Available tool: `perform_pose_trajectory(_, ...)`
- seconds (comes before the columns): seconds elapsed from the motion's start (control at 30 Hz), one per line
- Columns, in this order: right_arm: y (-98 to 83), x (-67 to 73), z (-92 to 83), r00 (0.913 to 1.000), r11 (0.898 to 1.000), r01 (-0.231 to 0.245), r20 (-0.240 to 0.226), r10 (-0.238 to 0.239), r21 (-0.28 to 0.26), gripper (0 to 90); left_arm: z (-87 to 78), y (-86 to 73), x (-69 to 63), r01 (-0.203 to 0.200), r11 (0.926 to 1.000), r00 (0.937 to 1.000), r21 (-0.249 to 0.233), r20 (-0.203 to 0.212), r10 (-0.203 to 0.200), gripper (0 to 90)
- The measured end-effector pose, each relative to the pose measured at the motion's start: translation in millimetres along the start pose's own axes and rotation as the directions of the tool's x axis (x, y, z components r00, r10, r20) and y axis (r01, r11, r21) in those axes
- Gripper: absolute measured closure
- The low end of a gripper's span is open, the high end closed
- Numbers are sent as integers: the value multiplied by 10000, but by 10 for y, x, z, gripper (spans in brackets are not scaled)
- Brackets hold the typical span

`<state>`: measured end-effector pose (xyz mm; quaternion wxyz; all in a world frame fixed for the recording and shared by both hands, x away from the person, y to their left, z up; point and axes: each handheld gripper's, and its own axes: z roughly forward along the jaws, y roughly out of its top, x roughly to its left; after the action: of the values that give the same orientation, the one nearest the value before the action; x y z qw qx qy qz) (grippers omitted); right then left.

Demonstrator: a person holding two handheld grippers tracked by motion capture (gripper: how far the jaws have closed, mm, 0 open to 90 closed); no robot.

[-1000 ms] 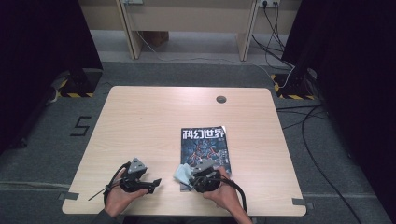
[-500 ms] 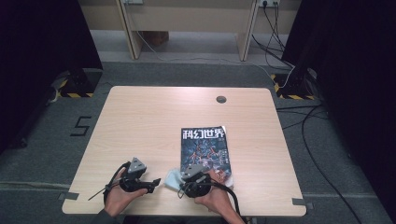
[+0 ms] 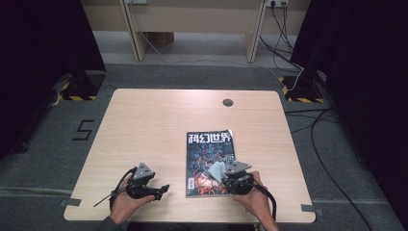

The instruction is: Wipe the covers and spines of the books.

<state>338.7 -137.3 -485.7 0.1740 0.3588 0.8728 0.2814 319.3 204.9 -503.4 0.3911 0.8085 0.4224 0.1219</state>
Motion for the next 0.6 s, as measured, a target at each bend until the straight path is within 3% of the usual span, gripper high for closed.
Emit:
perform_pose_trajectory(0.03, -55, -69, -36, 9996, 9996, -277, 97, 277, -13, 711, 10, 4, -35, -48, 10000, 9999, -8, 126, 48, 221)
perform_pose_trajectory(0.13, -85, -76, -44, 9990, 9990, -439, -18, 439, -75, 719, 60, 20, -146, -210, 9998, 9991, -65, 374, 213, 221)
perform_pose_trajectory(0.23, -66, -22, -37, 9997, 9997, -250, -76, 250, -18, 720, 151, 58, -250, -202, 9996, 9981, -176, 584, 212, 218)
perform_pose_trajectory(0.4, -62, 57, -29, 9995, 9999, -144, -278, 141, -89, 719, 317, 138, -397, -419, 9989, 9978, -204, 514, 429, 213)
perform_pose_trajectory(0.6, -66, -16, -11, 9983, 9994, -331, -494, 324, -141, 708, 398, 134, -472, -962, 9953, 9944, 63, 450, 958, 211)
